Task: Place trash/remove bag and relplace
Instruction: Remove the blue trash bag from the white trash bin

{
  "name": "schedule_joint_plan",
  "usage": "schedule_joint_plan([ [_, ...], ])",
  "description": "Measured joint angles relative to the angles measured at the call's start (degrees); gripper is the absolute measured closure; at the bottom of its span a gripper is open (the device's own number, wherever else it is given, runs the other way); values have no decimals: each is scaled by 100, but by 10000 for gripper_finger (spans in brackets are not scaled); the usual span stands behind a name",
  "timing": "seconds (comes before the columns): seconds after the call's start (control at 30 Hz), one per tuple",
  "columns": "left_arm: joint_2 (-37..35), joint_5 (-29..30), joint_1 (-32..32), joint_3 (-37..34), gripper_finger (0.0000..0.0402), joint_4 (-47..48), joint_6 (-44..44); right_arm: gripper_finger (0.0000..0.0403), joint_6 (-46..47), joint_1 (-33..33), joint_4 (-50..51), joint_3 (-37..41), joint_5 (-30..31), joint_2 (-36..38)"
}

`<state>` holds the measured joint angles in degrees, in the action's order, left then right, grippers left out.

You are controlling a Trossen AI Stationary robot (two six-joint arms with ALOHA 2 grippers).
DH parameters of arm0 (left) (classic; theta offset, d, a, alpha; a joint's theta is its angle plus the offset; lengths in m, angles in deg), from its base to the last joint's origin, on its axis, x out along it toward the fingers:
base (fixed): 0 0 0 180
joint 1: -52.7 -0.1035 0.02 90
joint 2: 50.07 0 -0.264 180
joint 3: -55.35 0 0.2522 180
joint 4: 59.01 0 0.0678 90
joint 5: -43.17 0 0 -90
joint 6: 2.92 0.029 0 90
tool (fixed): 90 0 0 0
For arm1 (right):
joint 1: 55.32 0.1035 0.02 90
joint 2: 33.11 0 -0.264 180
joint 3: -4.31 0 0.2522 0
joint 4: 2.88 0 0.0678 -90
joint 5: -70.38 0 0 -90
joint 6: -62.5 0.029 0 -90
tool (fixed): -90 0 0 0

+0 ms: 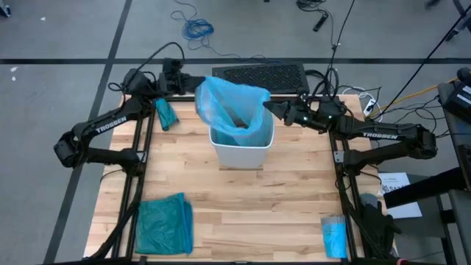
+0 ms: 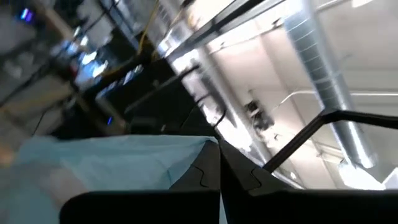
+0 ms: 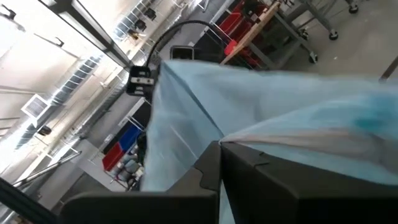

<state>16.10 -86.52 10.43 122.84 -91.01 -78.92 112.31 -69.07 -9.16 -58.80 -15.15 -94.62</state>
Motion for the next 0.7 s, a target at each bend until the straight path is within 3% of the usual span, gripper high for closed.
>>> schedule_joint_plan([
  [0.2, 0, 360, -55, 0, 402, -606, -6, 403, 1, 0, -104, 0, 20, 0],
  [0.7, 2, 517, -51, -2, 402, -157, 32, 403, -145, 2, -1323, 0, -34, 0],
])
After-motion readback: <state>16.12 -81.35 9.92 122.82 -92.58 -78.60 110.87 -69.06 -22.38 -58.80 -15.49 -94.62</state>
